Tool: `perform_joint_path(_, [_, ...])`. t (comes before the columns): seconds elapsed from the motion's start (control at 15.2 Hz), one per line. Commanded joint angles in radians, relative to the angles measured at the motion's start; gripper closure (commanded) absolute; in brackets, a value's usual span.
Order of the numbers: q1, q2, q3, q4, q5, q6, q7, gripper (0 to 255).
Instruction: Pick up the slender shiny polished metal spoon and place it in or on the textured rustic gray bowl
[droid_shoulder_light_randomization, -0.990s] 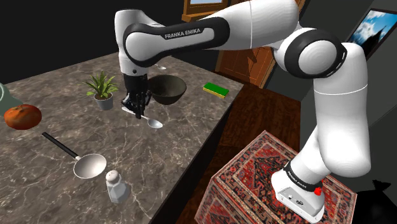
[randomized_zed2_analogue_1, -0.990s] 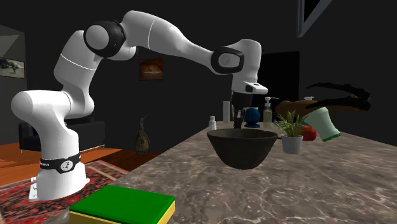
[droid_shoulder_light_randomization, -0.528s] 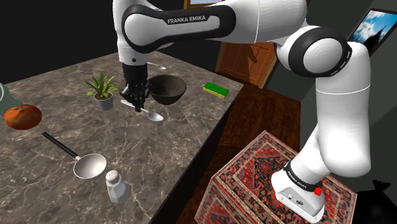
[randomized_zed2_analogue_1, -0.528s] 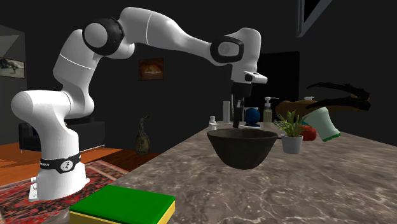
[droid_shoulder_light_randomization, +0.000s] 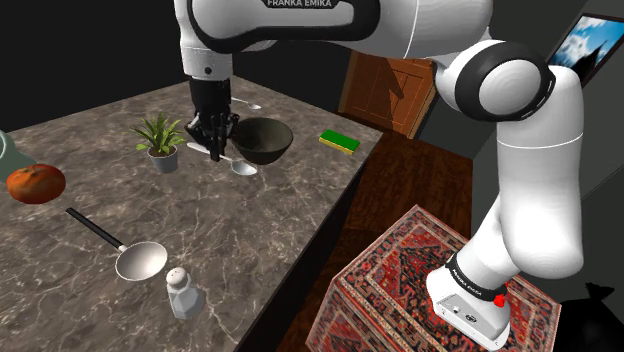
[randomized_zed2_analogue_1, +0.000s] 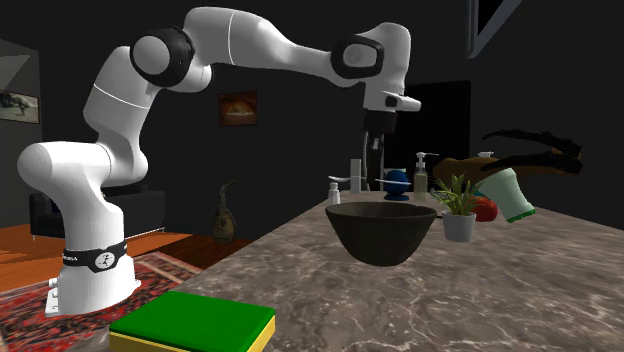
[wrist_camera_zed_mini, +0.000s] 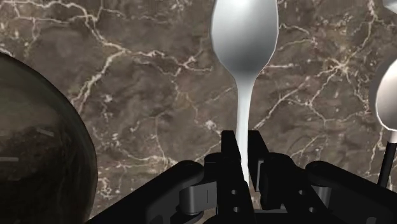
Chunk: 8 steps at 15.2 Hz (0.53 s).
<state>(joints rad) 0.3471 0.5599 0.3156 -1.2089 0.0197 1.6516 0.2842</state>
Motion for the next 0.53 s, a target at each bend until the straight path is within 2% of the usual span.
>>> perform_joint_path(0.0, [0.004,0.004,0.001,0.032,-0.001,-0.028,0.004,255])
perform_joint_path(0.46, [0.016,0.023,0.002,0.152,-0.006,-0.127,0.017,255])
